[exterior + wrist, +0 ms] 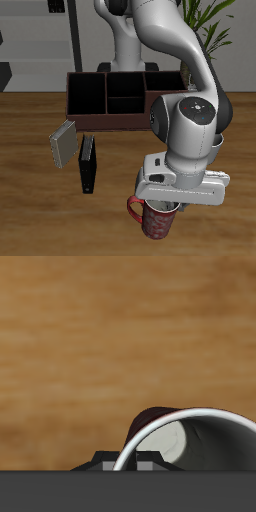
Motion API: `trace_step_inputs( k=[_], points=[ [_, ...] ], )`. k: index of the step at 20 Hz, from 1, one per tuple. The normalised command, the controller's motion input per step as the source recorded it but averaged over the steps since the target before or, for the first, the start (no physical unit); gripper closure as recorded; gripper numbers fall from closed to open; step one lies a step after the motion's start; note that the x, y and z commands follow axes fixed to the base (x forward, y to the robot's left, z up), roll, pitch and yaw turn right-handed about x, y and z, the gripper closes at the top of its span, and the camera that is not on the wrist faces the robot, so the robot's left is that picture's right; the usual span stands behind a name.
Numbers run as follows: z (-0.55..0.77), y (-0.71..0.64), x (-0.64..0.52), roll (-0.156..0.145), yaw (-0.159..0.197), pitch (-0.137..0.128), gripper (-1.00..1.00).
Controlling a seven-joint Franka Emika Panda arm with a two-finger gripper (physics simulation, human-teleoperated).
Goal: Place the red mug into the back desk caddy's right compartment
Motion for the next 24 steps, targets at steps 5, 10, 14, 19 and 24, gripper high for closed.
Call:
trace_step_inputs(
  k=[5,10,14,19,24],
  points=[
    [0.43,0.01,-0.23,0.008,0.033,-0.067,1.00],
    [0.63,-0.12,-0.27,0.002,-0.006,-0.084,1.00],
    [0.54,-0.17,-0.27,-0.018,-0.034,-0.048,1.00],
    [0.47,-0.13,-0.34,-0.007,0.003,-0.059,1.00],
    [0.51,-0.15,-0.36,-0.018,-0.008,-0.067,1.00]
  ],
)
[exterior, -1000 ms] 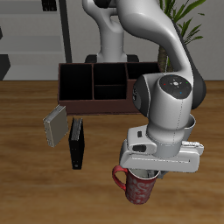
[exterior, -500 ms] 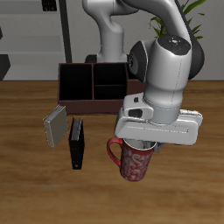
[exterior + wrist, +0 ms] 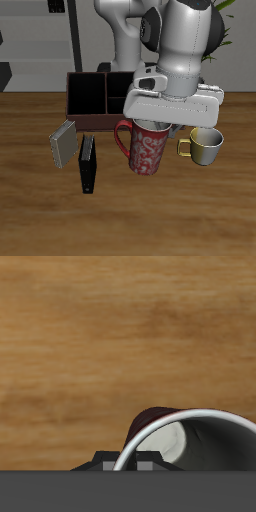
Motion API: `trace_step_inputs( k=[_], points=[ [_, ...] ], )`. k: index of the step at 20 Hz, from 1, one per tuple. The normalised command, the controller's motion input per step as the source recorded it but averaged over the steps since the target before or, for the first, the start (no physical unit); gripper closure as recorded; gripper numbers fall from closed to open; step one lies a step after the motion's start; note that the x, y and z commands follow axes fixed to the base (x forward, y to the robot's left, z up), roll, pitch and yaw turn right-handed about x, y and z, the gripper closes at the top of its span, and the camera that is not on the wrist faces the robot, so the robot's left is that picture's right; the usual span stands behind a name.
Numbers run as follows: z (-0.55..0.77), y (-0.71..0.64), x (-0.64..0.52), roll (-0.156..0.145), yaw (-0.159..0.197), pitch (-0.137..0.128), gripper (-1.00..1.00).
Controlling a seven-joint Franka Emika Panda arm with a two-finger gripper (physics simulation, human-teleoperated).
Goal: Place the red mug into the back desk caddy's right compartment
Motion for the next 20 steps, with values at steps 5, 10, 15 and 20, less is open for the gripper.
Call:
trace_step_inputs(
  k=[5,10,15,20],
  points=[
    [0.31,0.02,-0.43,0.047,-0.011,-0.040,1.00],
    [0.10,0.01,-0.35,-0.032,0.000,0.052,1.00],
    [0.19,0.27,-0.63,0.000,0.031,0.002,1.00],
    [0.20,0.34,-0.61,0.041,0.042,-0.052,1.00]
  ],
)
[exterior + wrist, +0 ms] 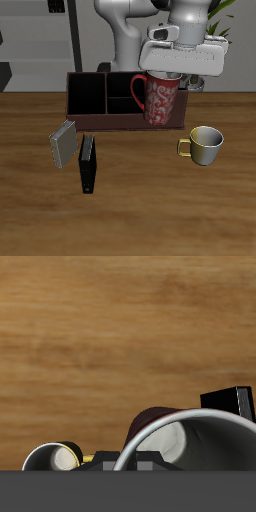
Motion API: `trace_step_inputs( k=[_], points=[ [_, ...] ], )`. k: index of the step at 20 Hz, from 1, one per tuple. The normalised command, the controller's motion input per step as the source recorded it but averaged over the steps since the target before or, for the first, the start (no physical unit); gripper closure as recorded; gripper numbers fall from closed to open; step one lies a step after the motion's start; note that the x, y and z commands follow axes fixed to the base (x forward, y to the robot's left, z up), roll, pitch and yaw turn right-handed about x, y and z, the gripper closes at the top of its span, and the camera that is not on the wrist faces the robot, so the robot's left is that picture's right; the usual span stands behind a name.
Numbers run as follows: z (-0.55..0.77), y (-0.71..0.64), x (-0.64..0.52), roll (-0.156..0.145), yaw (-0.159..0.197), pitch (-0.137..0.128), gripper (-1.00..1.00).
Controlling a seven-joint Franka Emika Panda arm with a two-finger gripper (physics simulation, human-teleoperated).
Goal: Place the red mug into the back desk caddy's right compartment
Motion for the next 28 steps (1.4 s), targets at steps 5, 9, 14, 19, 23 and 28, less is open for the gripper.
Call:
trace_step_inputs(
  k=[5,9,14,19,23,28],
  points=[
    [0.22,0.24,-0.57,0.040,0.016,-0.077,1.00],
    [0.09,0.16,-0.38,0.040,0.037,-0.046,1.00],
    [0.15,0.14,-0.42,0.053,0.016,-0.045,1.00],
    [0.12,0.03,-0.38,0.012,-0.002,-0.021,1.00],
    [0.11,0.01,-0.46,-0.006,0.009,-0.012,1.00],
    [0.00,0.07,-0.34,0.004,-0.010,0.025,1.00]
  ],
)
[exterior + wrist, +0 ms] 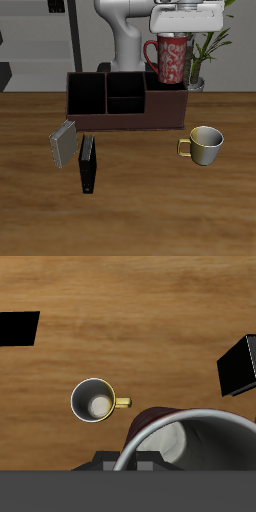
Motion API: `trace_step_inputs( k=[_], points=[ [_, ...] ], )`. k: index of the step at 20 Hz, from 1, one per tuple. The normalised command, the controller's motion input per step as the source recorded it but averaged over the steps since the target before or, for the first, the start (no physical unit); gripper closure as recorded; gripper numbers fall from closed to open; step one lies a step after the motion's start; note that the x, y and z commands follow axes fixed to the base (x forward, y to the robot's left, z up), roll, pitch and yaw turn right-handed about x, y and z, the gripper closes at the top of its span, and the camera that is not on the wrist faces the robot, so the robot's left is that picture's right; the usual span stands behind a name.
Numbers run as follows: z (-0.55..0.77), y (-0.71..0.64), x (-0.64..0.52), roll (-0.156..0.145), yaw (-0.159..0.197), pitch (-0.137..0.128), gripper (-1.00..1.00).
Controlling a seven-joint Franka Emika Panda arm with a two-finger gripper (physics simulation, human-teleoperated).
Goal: Place the red mug into the back desk caddy's right compartment
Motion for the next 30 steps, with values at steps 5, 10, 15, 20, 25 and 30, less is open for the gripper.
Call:
trace_step_inputs(
  k=[5,10,15,20,25,30],
  points=[
    [-0.06,0.09,-0.22,0.004,-0.026,0.047,1.00],
    [-0.12,0.17,-0.27,-0.005,-0.011,0.038,1.00],
    [-0.09,0.17,-0.29,0.042,-0.018,0.042,1.00],
    [-0.01,0.12,-0.28,0.020,0.013,0.003,1.00],
    [0.02,0.17,-0.39,0.044,0.046,-0.054,1.00],
    [-0.01,0.12,-0.28,0.019,0.057,-0.055,1.00]
  ],
)
